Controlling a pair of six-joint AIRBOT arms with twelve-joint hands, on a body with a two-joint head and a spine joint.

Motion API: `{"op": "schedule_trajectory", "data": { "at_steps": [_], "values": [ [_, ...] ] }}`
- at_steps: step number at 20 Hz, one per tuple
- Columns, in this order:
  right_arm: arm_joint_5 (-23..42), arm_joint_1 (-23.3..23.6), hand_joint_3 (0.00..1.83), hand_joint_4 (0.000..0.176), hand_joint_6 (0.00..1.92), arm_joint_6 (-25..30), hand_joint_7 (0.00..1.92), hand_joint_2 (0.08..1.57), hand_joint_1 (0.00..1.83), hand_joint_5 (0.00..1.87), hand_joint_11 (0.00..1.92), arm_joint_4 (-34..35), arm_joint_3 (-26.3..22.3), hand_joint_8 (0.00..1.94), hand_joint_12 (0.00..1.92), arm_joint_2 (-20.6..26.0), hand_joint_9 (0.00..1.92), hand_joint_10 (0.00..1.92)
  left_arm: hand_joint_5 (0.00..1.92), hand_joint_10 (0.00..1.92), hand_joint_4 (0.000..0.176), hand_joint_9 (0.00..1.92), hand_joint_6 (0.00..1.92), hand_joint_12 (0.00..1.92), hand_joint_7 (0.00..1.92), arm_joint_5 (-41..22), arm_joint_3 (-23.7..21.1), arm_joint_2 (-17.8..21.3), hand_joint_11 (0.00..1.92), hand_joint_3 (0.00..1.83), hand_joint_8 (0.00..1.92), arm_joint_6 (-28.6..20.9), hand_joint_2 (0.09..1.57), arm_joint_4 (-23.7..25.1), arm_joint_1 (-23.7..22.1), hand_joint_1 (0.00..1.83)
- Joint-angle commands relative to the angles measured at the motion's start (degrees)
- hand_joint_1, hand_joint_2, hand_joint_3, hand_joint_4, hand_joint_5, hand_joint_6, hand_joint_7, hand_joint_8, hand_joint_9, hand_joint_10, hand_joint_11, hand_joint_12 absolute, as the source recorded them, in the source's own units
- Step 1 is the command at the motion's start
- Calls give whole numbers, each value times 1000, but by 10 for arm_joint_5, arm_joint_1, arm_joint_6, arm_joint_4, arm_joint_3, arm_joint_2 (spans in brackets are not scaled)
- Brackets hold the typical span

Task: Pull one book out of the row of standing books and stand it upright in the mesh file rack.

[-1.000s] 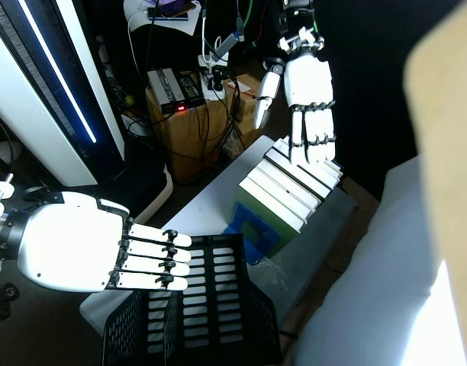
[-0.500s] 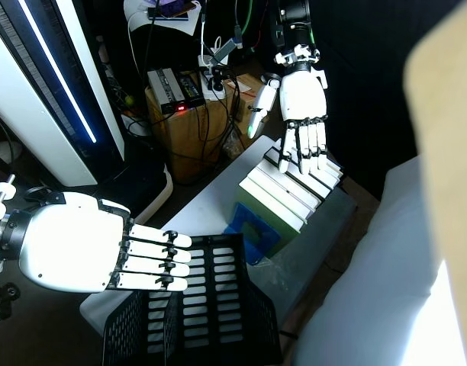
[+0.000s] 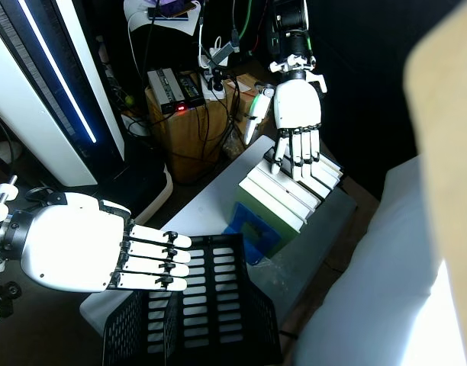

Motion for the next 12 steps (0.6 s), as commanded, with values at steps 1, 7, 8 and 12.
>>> {"op": "schedule_trajectory", "data": {
  "at_steps": [1, 7, 8, 12],
  "values": [
    [58, 0, 2, 0, 0, 0, 0, 1294, 250, 0, 0, 10, 4, 0, 0, 6, 0, 0, 737, 0, 40, 0, 30, 0, 119, -14, -6, 0, 0, 0, 13, 1, 1191, 12, 0, 0],
    [69, -4, 0, 0, 0, 1, 0, 1286, 245, 0, 0, 20, 1, 0, 0, 7, 0, 0, 760, 0, 34, 0, 5, 0, 120, -38, -47, 27, 0, 0, 0, -11, 1145, 24, 32, 0],
    [69, -4, 0, 0, 0, 2, 0, 1283, 235, 0, 0, 20, 1, 0, 0, 7, 0, 0, 737, 0, 30, 0, 0, 0, 125, -43, -52, 30, 0, 0, 2, -16, 1130, 29, 38, 0],
    [70, -4, 0, 0, 0, 2, 0, 1284, 195, 0, 0, 22, 0, 0, 0, 9, 0, 0, 784, 0, 0, 0, 22, 0, 102, -65, -84, 51, 0, 0, 3, -42, 1103, 57, 59, 0]
  ]
}}
